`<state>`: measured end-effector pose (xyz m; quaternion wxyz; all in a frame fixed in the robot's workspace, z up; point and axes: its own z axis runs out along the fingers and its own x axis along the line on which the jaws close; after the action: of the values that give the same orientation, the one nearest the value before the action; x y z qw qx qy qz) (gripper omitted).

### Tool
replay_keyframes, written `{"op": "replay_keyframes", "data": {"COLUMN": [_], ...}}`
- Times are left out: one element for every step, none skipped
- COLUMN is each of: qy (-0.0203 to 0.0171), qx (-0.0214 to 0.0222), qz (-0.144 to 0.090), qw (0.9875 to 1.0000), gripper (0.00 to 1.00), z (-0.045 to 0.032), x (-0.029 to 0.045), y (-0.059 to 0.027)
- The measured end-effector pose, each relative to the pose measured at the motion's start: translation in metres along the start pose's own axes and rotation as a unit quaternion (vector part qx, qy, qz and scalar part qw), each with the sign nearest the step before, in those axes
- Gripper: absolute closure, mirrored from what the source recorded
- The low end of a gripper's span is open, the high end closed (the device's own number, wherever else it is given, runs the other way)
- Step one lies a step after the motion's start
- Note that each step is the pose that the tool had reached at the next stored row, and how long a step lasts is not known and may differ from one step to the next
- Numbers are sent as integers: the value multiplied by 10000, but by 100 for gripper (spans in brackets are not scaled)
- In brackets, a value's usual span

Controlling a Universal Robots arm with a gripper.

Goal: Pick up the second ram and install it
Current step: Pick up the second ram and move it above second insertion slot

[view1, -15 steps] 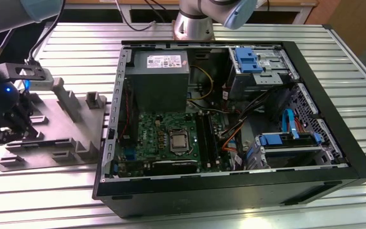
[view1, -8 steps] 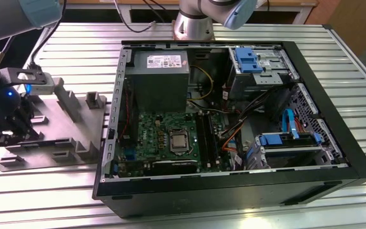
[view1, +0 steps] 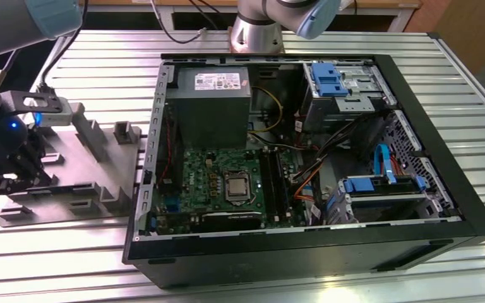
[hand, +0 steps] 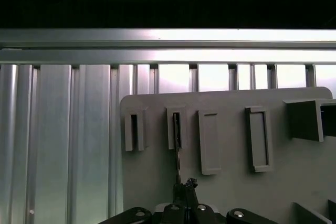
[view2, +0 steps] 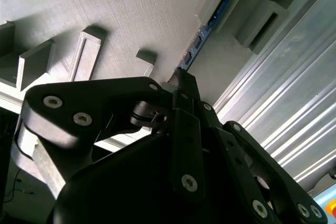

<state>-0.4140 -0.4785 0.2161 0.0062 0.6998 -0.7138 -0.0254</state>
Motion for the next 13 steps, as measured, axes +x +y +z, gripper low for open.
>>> {"op": "replay_keyframes", "data": {"qy": [0, 0, 0, 0, 0, 0, 0, -1, -1, 0, 3, 5, 7], "qx": [0, 0, 0, 0, 0, 0, 0, 1, 1, 0, -2, -2, -4], "qz": [0, 0, 0, 0, 0, 0, 0, -1, -11, -34, -76, -122, -164], "qw": [10000, 10000, 10000, 10000, 10000, 10000, 10000, 10000, 10000, 10000, 10000, 9999, 9999], "gripper": [89, 89, 84, 77, 77, 70, 70, 70, 70, 70, 70, 70, 70], "z": [1, 1, 2, 2, 3, 3, 4, 8, 14, 19, 25, 35, 48], "x": [0, 0, 0, 0, 0, 0, 0, 0, 0, 0, 1, 1, 1], "y": [0, 0, 0, 0, 0, 0, 0, 0, 2, 5, 6, 7, 9]}}
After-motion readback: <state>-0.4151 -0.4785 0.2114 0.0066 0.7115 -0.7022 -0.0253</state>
